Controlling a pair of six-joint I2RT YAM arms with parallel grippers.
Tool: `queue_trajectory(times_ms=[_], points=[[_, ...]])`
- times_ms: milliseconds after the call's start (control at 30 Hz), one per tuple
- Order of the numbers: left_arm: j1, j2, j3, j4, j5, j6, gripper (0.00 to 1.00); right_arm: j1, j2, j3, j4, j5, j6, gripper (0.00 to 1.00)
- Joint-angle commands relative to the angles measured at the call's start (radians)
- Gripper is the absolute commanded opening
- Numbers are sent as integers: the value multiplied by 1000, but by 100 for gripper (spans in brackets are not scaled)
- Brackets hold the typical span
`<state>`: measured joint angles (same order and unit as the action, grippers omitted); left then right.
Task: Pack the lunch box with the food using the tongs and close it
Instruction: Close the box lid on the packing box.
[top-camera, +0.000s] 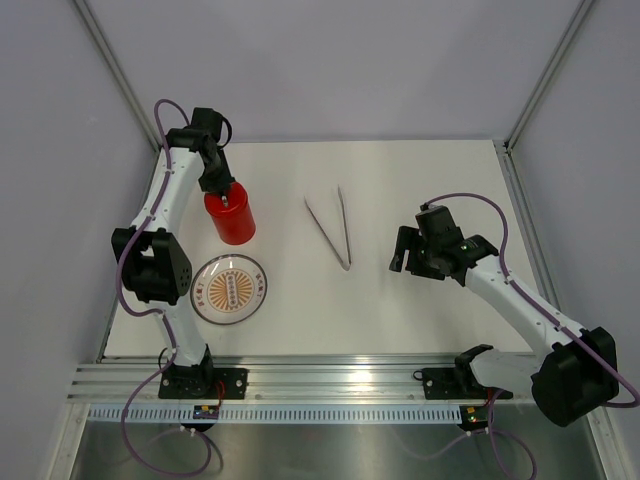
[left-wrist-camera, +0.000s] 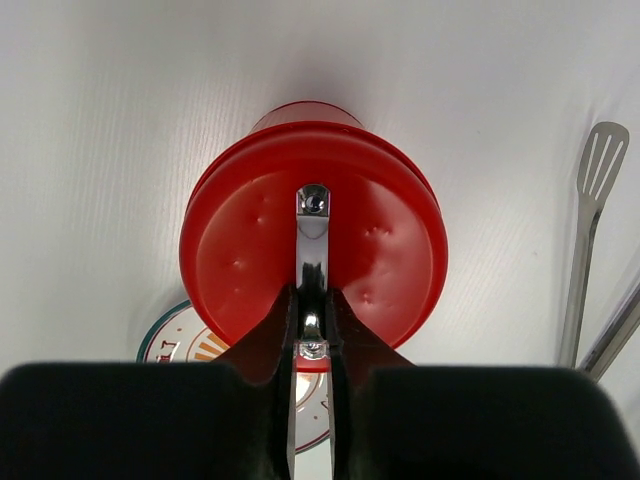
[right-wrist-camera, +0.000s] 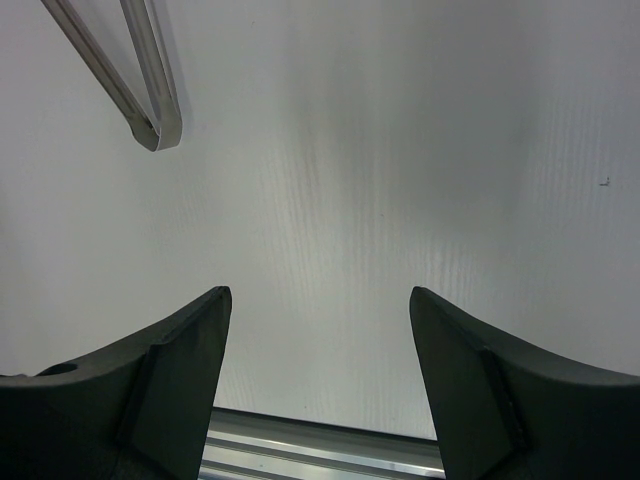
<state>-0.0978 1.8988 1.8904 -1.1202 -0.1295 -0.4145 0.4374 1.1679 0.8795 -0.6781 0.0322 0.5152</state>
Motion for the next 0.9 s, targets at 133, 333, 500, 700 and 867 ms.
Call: queue_trajectory(times_ms=[133,333,500,700,867], points=[[10,39,-30,-1,16,19,21,-2,-24,35,-5,-11,0,79],[10,48,-1,-10,8,28,39,-3,-24,36,-5,-11,-1,79],[10,48,7,-9,8,31,48,-3,-22,35,-5,-12,2,79],[6,34,32,10,-9,39,49,-3,-20,35,-8,-12,3,79],[3,14,53,33,-35,45,49,-2,-16,41,-11,-11,2,79]])
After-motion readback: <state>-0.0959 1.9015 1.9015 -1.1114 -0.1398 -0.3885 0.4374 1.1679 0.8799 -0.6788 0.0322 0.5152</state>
